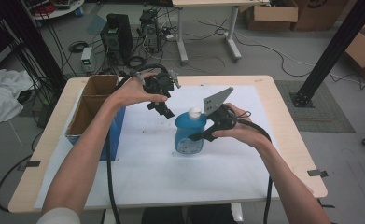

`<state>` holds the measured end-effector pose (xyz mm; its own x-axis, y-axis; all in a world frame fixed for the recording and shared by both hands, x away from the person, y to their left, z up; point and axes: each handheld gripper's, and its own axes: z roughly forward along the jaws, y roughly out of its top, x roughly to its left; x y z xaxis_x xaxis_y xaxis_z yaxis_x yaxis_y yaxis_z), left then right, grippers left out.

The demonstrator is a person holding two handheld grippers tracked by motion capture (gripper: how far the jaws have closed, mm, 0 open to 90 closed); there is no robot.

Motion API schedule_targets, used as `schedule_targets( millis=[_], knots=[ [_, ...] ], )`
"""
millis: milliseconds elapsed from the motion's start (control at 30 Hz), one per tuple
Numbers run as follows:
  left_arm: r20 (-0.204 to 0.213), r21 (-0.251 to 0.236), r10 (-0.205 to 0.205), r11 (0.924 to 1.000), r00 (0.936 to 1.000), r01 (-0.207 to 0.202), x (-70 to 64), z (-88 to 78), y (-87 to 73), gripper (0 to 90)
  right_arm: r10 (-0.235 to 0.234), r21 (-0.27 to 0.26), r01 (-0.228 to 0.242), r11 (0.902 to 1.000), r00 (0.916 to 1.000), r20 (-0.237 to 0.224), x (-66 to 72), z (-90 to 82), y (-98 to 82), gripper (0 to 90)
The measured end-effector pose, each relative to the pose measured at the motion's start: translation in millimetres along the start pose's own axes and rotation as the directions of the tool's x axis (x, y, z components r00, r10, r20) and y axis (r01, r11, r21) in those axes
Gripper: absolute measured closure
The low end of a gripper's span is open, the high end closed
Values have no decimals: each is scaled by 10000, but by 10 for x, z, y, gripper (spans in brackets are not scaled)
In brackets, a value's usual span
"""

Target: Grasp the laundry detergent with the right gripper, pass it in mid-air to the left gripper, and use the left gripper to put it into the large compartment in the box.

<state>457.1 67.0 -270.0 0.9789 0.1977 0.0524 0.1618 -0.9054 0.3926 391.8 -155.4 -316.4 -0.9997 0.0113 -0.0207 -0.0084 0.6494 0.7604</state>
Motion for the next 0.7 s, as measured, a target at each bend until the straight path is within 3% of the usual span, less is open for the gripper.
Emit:
schedule_targets(
  millis=[233,433,700],
  knots=[
    [260,-499,132,9987,9996,-119,-103,-179,-9,168,57,83,-58,9999,9999,156,-68,-161,41,459],
    [373,-455,524,9977,9979,-507,-227,-273,58,169,123,151,-125,9998,9998,155,-138,-211,36,459],
    [348,-736,725,9948,9968,-698,-364,-399,150,167,272,110,-274,9996,9995,169,-215,-241,0,459]
  ],
)
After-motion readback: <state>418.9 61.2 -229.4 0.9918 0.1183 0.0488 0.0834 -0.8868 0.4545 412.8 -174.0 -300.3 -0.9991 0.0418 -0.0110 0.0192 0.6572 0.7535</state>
